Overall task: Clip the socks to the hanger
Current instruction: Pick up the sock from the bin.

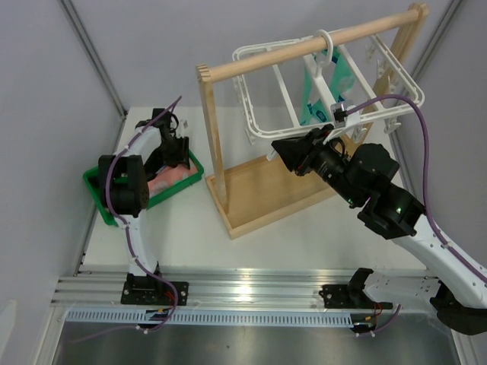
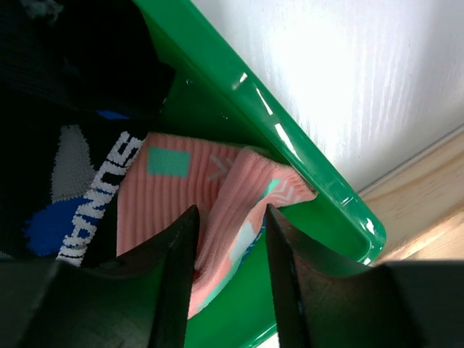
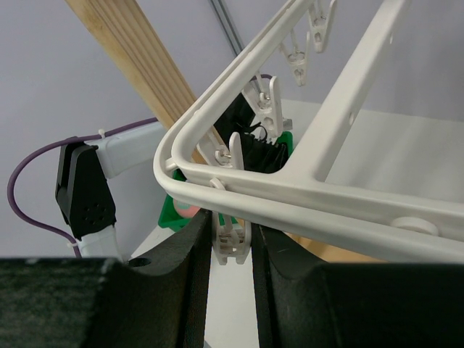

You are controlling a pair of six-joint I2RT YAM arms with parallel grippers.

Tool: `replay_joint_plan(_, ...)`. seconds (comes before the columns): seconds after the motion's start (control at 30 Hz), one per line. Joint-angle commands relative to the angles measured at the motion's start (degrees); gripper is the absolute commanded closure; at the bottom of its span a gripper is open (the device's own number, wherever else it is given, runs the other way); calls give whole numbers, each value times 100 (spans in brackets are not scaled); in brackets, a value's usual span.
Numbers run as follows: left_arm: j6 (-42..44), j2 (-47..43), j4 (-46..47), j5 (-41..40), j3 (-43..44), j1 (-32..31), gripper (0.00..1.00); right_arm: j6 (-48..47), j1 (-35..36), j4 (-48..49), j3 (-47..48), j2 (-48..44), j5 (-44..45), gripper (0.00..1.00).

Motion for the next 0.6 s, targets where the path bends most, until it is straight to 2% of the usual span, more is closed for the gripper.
replay_joint_plan(0.0,142,-313,-135,254,135,21,56,6,0,-27,131,-9,-65,100)
replay_joint_plan(0.13,143,-419,-144,272,82,21,60,23,0,-9,113,-1,-92,100)
replay_joint_plan(0.2,160,-401,-161,254,73,20,66,23,0,-1,113,8,-101,100)
replay_joint_plan(0.27,160,-340,-188,184,56,21,75,32,9,17,113,17,-101,100)
replay_joint_plan(0.37,160,-366,-293,158,117,20,98,14,9,8,113,17,-101,100)
replay_joint_plan(0.57,11,-1033,-381,-97,91,12,99,-3,0,34,96,26,-66,100)
